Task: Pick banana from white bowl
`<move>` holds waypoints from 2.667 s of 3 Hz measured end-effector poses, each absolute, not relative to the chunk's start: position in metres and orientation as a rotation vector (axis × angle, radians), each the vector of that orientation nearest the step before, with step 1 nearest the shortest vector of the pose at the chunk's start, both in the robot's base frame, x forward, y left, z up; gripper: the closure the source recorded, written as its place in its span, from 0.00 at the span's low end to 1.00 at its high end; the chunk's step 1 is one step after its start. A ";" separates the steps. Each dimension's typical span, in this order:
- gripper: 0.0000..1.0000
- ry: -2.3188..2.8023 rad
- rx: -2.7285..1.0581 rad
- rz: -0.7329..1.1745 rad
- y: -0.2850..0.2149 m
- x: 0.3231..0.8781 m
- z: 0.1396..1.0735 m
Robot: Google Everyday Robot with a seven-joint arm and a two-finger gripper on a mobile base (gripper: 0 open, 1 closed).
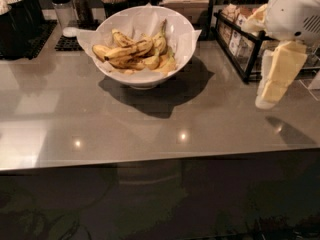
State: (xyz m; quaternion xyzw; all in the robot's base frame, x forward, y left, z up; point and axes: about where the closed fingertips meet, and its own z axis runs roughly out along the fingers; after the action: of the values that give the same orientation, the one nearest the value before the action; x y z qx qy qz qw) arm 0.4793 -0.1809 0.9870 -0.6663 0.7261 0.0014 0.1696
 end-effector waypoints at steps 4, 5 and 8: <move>0.00 1.644 -2.103 0.211 -0.083 0.585 0.986; 0.00 1.555 -2.142 0.227 -0.050 0.616 0.988; 0.00 1.438 -2.097 0.238 -0.006 0.656 0.989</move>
Offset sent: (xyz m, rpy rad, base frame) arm 0.0295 0.0361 -0.0025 0.0705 0.0300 0.1711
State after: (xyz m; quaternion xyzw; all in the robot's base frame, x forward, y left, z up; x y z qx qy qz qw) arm 0.6564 -0.0058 0.9886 -0.7859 0.5390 0.0891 0.2897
